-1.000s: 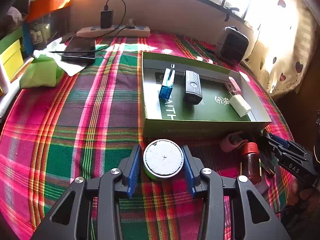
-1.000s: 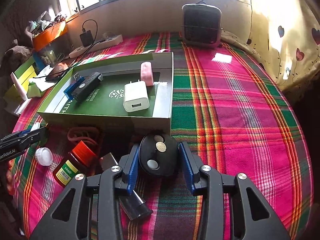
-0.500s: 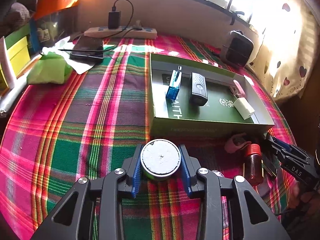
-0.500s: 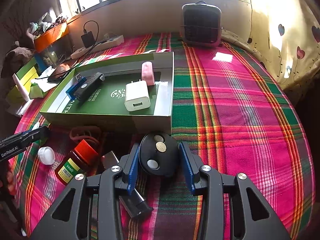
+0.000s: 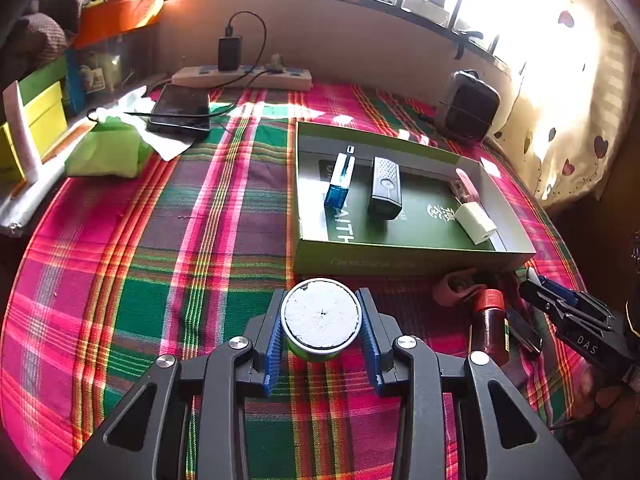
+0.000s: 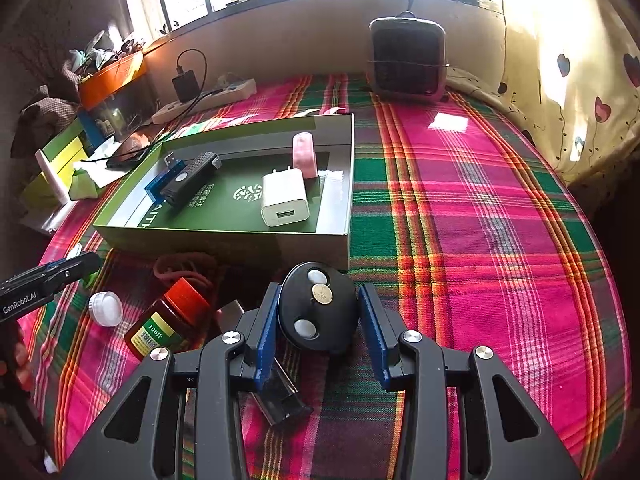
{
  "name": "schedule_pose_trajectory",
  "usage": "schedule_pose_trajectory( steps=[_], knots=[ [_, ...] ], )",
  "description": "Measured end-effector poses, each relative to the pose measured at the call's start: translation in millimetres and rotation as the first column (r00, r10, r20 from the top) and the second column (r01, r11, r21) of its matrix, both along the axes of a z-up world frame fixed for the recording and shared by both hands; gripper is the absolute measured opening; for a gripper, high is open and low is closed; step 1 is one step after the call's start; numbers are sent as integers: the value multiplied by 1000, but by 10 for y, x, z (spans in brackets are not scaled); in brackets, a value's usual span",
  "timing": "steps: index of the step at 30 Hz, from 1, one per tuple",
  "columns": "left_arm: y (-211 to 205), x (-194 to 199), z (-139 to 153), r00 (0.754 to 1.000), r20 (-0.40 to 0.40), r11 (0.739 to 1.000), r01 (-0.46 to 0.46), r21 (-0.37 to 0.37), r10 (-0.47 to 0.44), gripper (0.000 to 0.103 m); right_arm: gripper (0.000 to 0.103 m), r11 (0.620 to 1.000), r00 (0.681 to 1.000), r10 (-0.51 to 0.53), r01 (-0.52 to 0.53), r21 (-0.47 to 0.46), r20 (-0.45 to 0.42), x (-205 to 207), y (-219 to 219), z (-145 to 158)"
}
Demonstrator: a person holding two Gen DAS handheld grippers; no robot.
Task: Organize rigid objects
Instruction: 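Close left gripper on white-lidded container while right gripper closes on black fob, then carry container with left gripper while right gripper carries black fob into green box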
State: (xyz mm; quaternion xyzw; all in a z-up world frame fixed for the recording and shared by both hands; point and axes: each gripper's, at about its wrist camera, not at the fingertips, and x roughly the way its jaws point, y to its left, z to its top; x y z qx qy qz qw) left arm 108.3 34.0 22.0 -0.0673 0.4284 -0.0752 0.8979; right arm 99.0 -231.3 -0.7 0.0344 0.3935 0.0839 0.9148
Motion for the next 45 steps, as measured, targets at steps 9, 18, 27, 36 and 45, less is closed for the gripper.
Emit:
schedule_pose_trajectory(
  steps=[9,18,27,36,45],
  knots=[
    [-25,37,142,999,26,1000,26,-7,-26,33,40,1000,1000,8,-8,-4,23,-17,25,102],
    [-97,201,248,997,45,998,63,-18,-63,33,40,999,997,36,-35,-13,69,75,70,343],
    [-169,445,265,996,47,997,77,-16,-76,33,40,995,992,102,-101,-20,73,389,192,487],
    [-255,675,199,995,22,995,99,-12,-99,33,40,986,986,162,-160,-36,37,828,358,452],
    [-298,803,116,994,3,994,107,5,-107,33,40,978,979,202,-202,-49,-11,1204,526,341]
  ],
)
